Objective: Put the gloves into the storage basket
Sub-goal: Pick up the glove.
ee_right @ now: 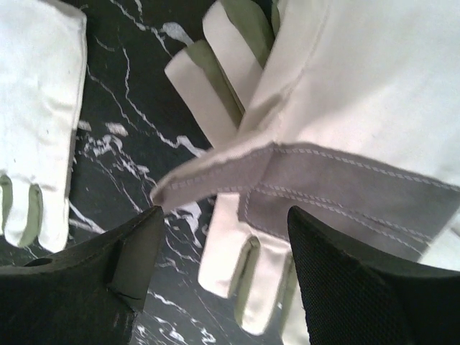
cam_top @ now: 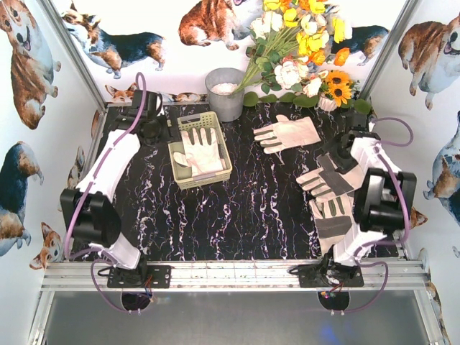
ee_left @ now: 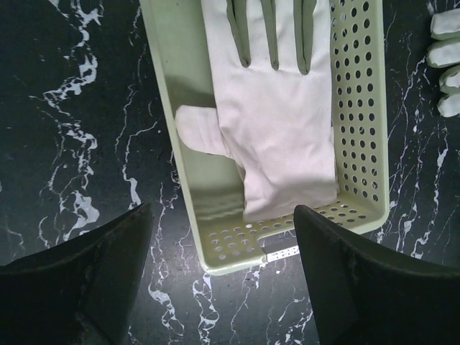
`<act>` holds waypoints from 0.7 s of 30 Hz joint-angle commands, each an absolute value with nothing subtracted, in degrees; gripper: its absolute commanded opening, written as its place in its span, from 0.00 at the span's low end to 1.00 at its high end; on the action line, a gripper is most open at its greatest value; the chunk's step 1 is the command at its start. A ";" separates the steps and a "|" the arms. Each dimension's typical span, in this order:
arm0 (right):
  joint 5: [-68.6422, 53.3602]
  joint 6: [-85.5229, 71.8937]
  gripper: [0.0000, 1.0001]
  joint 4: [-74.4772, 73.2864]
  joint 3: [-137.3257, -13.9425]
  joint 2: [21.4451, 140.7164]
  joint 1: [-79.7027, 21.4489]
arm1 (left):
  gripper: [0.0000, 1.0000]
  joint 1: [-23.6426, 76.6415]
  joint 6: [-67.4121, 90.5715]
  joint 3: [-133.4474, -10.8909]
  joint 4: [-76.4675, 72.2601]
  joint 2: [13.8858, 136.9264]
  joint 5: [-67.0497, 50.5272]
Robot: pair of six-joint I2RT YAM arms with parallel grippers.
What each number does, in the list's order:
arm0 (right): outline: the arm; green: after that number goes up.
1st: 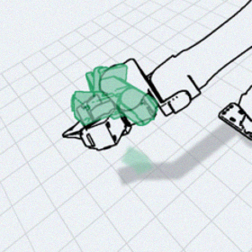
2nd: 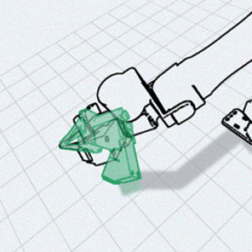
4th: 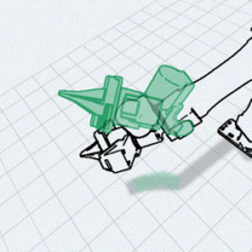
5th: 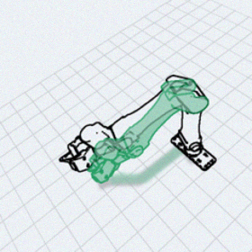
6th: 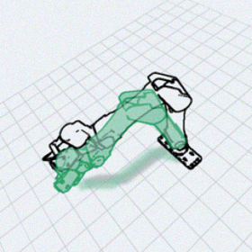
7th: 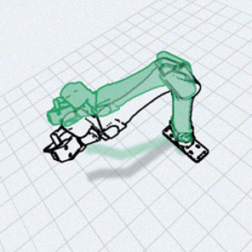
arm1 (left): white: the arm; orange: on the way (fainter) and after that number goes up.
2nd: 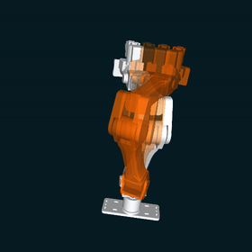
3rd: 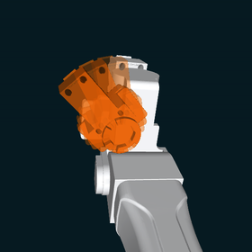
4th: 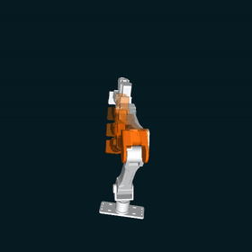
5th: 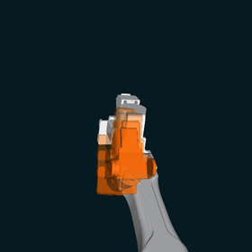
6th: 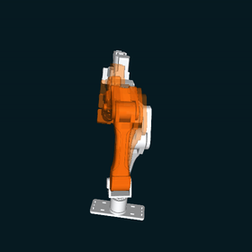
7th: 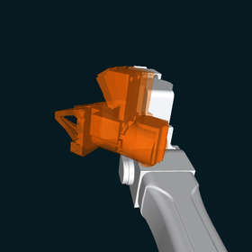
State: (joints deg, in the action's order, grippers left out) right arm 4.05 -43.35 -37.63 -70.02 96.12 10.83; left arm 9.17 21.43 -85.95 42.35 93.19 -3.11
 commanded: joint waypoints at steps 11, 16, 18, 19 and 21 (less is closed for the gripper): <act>-1.68 -46.27 0.69 -46.41 -87.36 112.92 11.33 | 0.74 8.53 21.15 -84.02 45.66 86.39 2.44; -1.13 -47.04 0.66 -49.32 -87.39 113.55 11.32 | 0.75 8.53 22.15 -82.32 45.44 84.83 2.39; -1.36 -46.83 0.65 -50.86 -87.17 113.44 11.27 | 0.75 8.55 22.64 -81.31 45.39 83.99 2.46; -1.29 -46.66 0.60 -51.30 -86.81 113.16 11.31 | 0.75 8.53 22.94 -80.77 45.31 83.23 2.55; -1.10 -46.21 0.41 -51.65 -85.85 112.02 11.33 | 0.75 8.53 23.47 -79.50 45.14 82.10 2.60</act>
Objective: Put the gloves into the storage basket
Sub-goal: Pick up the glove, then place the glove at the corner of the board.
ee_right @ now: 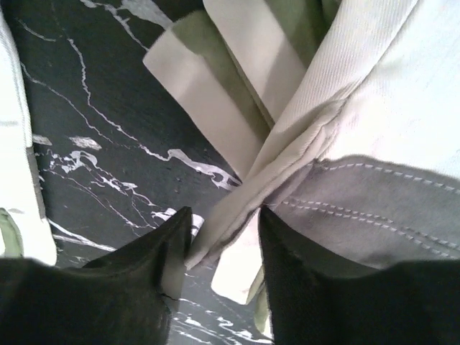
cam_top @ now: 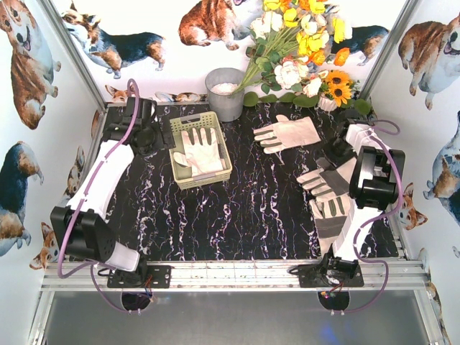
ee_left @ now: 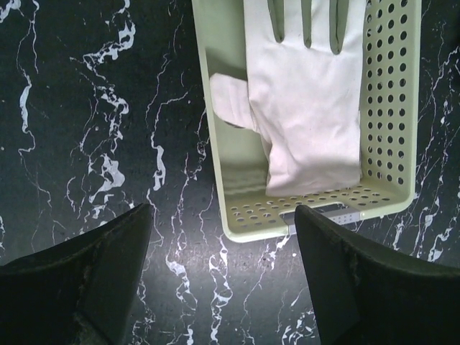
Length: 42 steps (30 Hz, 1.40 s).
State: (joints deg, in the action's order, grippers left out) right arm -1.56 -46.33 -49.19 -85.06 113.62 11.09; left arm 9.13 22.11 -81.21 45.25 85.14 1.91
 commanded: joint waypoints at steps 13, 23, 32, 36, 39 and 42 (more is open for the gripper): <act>-11.57 -50.26 0.00 -51.83 -79.08 93.87 10.93 | 0.76 10.25 25.40 -73.89 38.02 75.07 -6.80; -19.35 -68.35 0.00 -44.00 -61.38 72.25 6.93 | 0.86 28.08 34.89 -68.38 22.27 75.30 -10.77; -23.51 -78.73 0.00 -40.68 -61.13 64.44 -0.17 | 0.90 43.31 41.36 -62.97 7.47 74.58 -9.30; -26.43 -81.45 0.00 -39.49 -62.45 61.51 -0.88 | 0.92 50.48 41.83 -61.82 4.25 75.53 -5.80; -29.38 -84.56 0.00 -37.08 -62.49 59.90 -0.88 | 0.93 54.68 41.49 -61.22 3.64 76.29 -1.02; -32.60 -86.70 0.00 -36.08 -62.75 58.63 -0.88 | 0.94 56.18 41.57 -60.37 3.06 77.10 1.70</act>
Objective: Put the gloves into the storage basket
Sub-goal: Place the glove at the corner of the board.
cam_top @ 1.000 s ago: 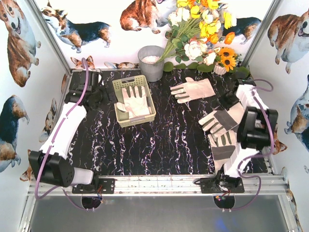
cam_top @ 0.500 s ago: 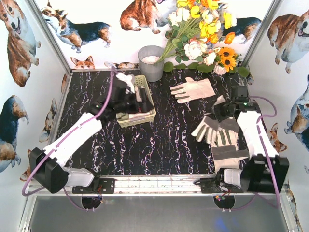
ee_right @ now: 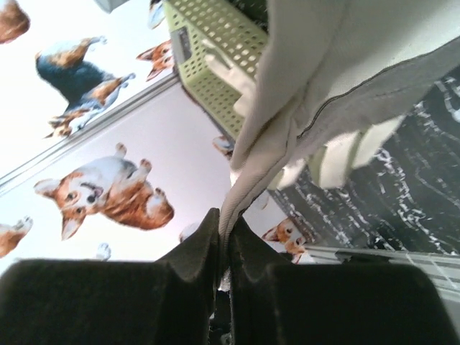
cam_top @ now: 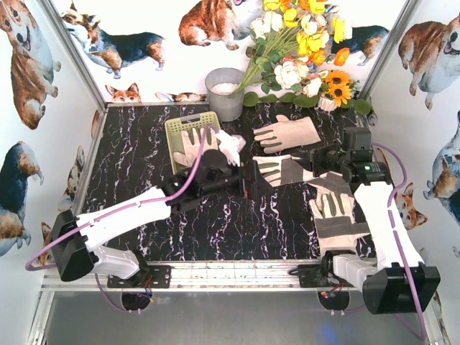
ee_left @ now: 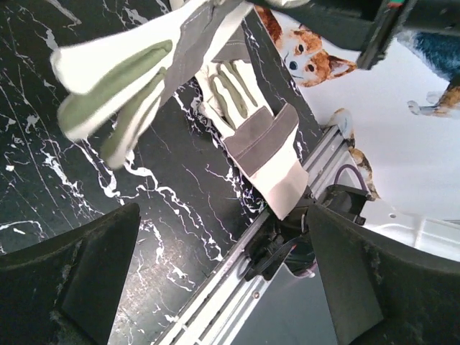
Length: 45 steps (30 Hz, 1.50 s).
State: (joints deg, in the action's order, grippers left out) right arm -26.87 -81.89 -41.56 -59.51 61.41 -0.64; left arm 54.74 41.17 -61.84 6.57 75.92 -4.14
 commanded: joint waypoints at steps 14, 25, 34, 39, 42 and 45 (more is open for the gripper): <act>-45.03 -94.86 0.00 -34.51 -62.96 52.53 -0.88 | 0.97 56.25 39.09 -59.73 -8.10 79.37 4.80; -43.22 -91.24 0.00 -34.66 -59.55 49.82 -0.88 | 0.12 57.13 37.47 -61.29 -4.96 78.63 0.08; -46.30 -56.21 0.51 -41.16 -61.95 54.21 -0.88 | 0.00 57.18 35.67 -61.11 6.71 71.71 -0.78; -46.34 -36.58 0.61 -45.35 -62.41 54.52 -0.88 | 0.00 56.87 32.44 -66.13 20.00 71.40 -7.30; -44.60 -29.78 0.63 -44.53 -61.93 52.91 -0.88 | 0.00 56.76 30.75 -68.71 27.39 71.20 -8.84; -43.07 -25.85 0.68 -39.37 -59.37 50.05 -0.88 | 0.00 56.33 30.03 -69.39 31.77 70.29 -9.08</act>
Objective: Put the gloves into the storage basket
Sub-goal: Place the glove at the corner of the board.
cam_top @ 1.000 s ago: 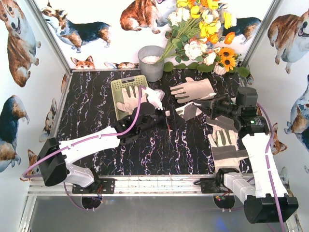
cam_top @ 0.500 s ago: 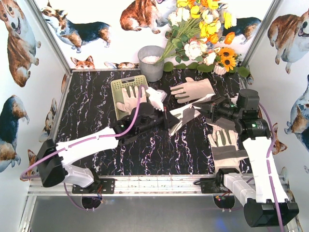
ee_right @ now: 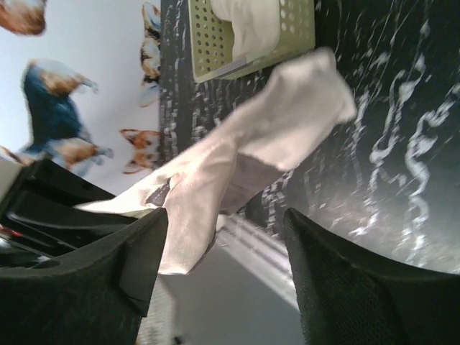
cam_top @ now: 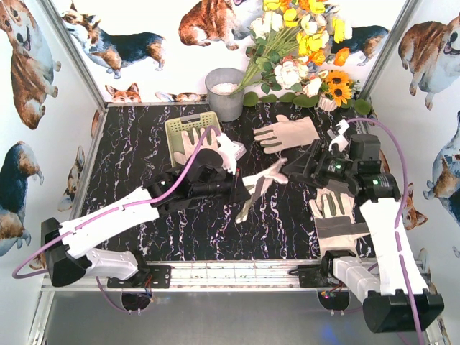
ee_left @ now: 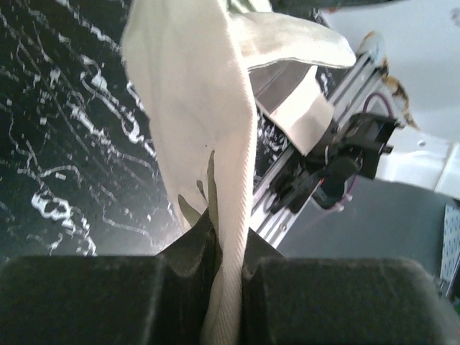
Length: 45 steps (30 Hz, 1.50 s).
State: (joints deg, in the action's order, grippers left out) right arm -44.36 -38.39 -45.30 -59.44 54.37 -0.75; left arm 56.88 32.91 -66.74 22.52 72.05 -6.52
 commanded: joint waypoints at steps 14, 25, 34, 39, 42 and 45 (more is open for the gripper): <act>-52.24 7.09 0.92 -38.70 -52.56 42.53 -7.75 | 0.00 55.37 23.98 -73.44 45.28 68.99 -12.89; -52.67 28.60 0.94 -50.07 -55.02 43.49 -21.33 | 0.00 55.37 21.28 -75.79 48.40 70.10 -13.67; -45.79 29.78 0.97 -40.73 -52.95 42.08 -28.09 | 0.00 55.67 20.26 -75.78 48.11 71.31 -18.97; -45.62 29.09 0.97 -37.45 -52.14 43.76 -29.35 | 0.00 56.14 19.87 -76.63 48.13 72.44 -20.42; -45.87 28.97 0.97 -36.97 -51.95 44.97 -30.08 | 0.00 56.16 19.95 -76.77 47.57 72.79 -20.73; -45.95 28.96 0.97 -37.12 -51.90 46.11 -30.76 | 0.00 56.32 20.24 -76.82 47.06 73.14 -21.19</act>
State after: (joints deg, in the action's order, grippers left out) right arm -46.13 28.40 -41.01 -51.86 45.52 -29.78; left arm 56.03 20.71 -74.37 48.66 73.01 -19.40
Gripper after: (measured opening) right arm 0.970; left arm 0.013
